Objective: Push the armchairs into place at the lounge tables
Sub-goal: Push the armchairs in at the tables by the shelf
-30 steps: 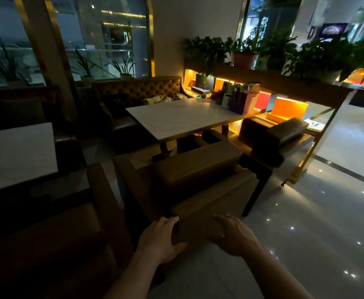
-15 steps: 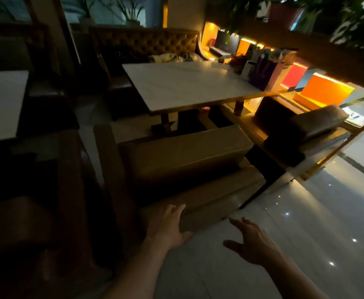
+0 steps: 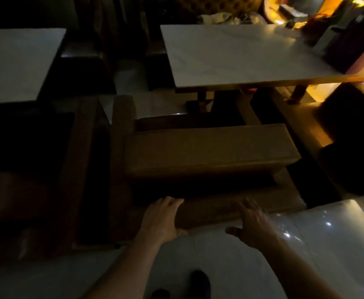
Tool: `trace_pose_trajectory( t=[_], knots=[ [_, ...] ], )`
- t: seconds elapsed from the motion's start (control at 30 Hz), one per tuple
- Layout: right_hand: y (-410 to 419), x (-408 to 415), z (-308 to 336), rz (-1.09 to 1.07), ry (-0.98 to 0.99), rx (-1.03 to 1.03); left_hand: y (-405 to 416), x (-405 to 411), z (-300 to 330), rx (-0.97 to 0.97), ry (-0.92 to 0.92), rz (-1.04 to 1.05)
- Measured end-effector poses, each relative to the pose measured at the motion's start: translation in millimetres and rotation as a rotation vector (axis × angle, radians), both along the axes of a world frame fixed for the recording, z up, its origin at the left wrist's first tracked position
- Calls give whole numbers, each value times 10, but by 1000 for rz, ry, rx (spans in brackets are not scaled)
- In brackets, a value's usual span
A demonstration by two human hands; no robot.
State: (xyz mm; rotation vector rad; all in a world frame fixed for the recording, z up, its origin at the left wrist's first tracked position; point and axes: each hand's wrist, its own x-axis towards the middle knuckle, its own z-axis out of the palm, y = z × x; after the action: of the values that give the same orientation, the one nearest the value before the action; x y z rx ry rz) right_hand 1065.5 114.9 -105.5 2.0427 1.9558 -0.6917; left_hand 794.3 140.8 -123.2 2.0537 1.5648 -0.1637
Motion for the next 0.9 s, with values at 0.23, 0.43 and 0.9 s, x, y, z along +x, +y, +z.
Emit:
trace_pose_trajectory(
  t=[0.23, 0.43, 0.9],
  knots=[
    [574, 361, -440, 156, -95, -128, 189, 243, -377, -18, 98, 72],
    [569, 306, -673, 156, -83, -96, 106, 201, -606, 64, 102, 159],
    [379, 294, -708, 184, -83, 24, -87, 209, -745, 132, 0, 253]
  ],
)
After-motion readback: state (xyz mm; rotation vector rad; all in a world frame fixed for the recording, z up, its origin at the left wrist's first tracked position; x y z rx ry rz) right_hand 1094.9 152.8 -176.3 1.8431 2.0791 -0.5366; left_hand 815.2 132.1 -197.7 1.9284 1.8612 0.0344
